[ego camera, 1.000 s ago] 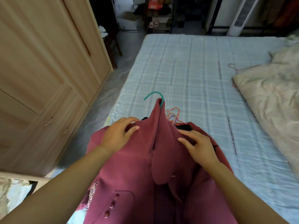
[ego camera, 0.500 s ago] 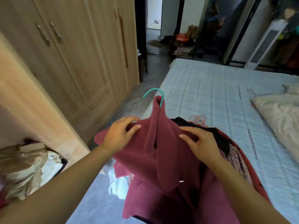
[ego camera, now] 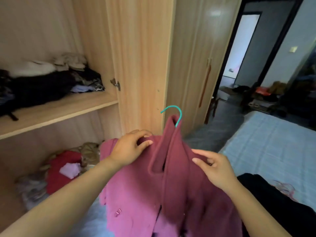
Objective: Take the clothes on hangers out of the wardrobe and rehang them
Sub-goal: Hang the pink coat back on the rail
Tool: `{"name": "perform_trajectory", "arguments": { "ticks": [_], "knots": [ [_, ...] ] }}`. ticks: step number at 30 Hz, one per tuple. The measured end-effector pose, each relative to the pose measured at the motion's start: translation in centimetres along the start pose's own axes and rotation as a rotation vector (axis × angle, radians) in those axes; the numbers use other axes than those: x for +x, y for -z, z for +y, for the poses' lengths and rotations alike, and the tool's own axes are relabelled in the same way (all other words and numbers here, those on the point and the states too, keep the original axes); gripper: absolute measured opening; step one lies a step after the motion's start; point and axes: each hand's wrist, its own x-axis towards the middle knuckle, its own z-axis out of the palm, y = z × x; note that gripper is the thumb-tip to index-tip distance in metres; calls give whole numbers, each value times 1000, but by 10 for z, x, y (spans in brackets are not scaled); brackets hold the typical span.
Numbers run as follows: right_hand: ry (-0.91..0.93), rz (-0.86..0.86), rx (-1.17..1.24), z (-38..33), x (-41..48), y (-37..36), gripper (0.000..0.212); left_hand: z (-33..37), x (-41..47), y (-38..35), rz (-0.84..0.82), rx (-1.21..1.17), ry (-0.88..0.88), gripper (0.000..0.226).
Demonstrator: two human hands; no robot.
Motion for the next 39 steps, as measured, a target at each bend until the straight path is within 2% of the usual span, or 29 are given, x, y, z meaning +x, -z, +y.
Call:
{"name": "perform_trajectory", "arguments": {
  "ticks": [2,6,9,11,13,18,23,27,32,39],
  "knots": [
    [34,16,35,-13,22,-21,44,-15,6,28,56,35,11,39],
    [165,0,108,-46,77,-60,33,-49,30,86,186,123,16,42],
    [265,8,151,-75,133,-85,44,-76,62,126,297,184,32,47],
    [328,0,155,-93,176,-101,38,-95,89,153,361,242,40,43],
    [377,-14,160,-112,221,-114,28,-110,119,180,393,268,51,39],
    [503,66,120,-153,334,-148,26,-126,193,247,472,297,76,32],
    [609,103,181,-199,434,-171,19,-151,256,305,581,354,50,40],
    [699,166,143,-246,482,-190,20,-173,290,349,622,448,28,44],
    [795,265,138,-291,532,-211,24,-200,318,400,665,496,-6,35],
    [797,302,135,-346,599,-237,22,-238,364,464,745,395,-21,33]
  ]
}}
